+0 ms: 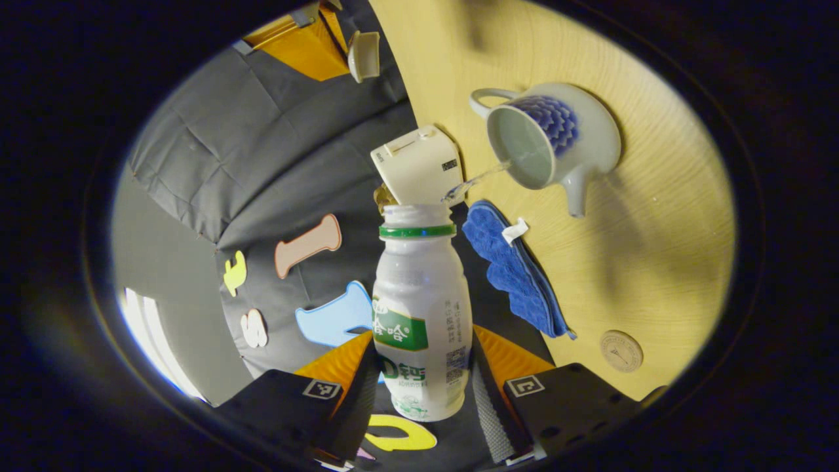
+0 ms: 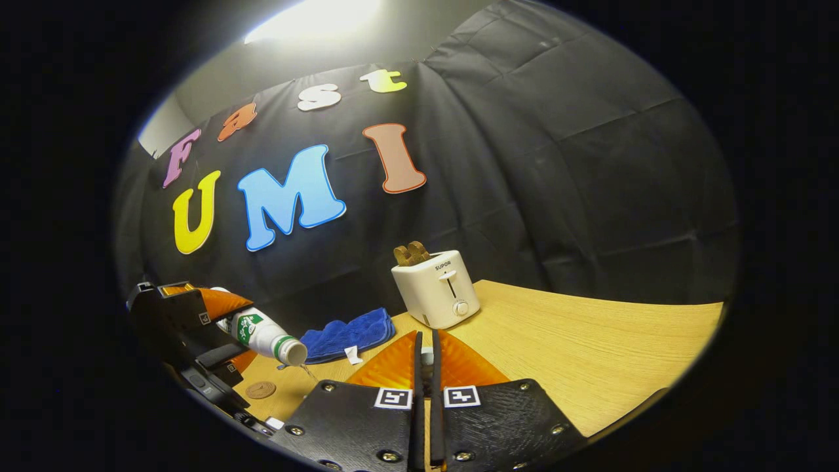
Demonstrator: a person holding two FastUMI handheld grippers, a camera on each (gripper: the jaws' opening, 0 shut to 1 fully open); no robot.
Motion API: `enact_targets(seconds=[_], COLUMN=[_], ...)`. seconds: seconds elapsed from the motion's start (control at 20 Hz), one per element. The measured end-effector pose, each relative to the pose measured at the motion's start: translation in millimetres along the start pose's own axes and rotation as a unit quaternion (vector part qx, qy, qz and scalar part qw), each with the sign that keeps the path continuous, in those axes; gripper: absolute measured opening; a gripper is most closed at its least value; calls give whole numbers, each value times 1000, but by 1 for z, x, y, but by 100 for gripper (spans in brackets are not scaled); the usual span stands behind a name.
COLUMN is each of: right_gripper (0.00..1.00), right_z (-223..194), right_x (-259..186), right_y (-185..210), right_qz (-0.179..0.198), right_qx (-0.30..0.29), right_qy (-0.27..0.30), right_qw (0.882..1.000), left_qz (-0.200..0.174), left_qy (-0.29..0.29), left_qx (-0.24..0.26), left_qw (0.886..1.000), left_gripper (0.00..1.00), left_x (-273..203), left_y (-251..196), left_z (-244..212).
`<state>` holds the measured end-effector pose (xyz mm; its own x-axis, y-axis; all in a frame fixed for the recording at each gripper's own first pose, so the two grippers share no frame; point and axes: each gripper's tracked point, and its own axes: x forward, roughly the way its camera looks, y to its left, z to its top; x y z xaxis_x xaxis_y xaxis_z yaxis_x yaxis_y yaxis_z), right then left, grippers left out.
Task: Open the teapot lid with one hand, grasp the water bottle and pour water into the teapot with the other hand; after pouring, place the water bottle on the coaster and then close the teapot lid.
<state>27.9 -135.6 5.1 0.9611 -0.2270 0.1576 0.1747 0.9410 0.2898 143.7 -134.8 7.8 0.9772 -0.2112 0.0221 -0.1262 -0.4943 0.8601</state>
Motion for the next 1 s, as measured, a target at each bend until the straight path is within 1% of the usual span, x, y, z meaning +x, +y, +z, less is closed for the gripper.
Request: enact_targets(seconds=[0.05, 0.1, 0.35, 0.4, 0.45, 0.5, 0.55, 0.6, 0.65, 0.85, 0.9, 1.0], right_gripper=[3, 3, 3, 3, 3, 3, 3, 3, 3, 3, 3, 3], right_z=[1, 1, 2, 1, 1, 1, 1, 1, 1, 2, 1, 1], right_x=[0, 0, 0, 0, 0, 0, 0, 0, -1, -1, -1, -1], right_y=[0, 0, 0, -1, -1, -1, -1, -2, -2, -2, -2, -2], right_qz=[0, 0, 2, 2, 2, 2, 1, 1, 1, 0, 0, 0], right_qx=[1, 2, 7, 8, 9, 10, 11, 12, 12, 12, 12, 13], right_qy=[0, -1, 0, -1, 0, 0, 0, 0, 0, 1, 1, 1], right_qw=[1000, 1000, 1000, 1000, 1000, 1000, 1000, 1000, 1000, 1000, 1000, 1000], left_qz=[-1, -1, 2, 2, 3, 3, 4, 5, 6, 10, 11, 13], left_qy=[-1, -1, -4, -4, -4, -4, -4, -5, -6, -9, -10, -11], left_qx=[4, 7, 23, 25, 27, 28, 29, 30, 31, 38, 39, 38], left_qw=[1000, 1000, 1000, 1000, 1000, 1000, 1000, 1000, 999, 999, 999, 999], left_gripper=[77, 81, 81, 77, 81, 77, 77, 77, 81, 81, 77, 77], left_x=[3, 5, 5, 5, 5, 5, 4, 4, 5, 4, 4, 3], left_y=[3, 3, 10, 10, 12, 12, 12, 12, 13, 15, 15, 15], left_z=[-2, -1, -2, -1, -1, -1, 0, 0, 1, 3, 4, 5])
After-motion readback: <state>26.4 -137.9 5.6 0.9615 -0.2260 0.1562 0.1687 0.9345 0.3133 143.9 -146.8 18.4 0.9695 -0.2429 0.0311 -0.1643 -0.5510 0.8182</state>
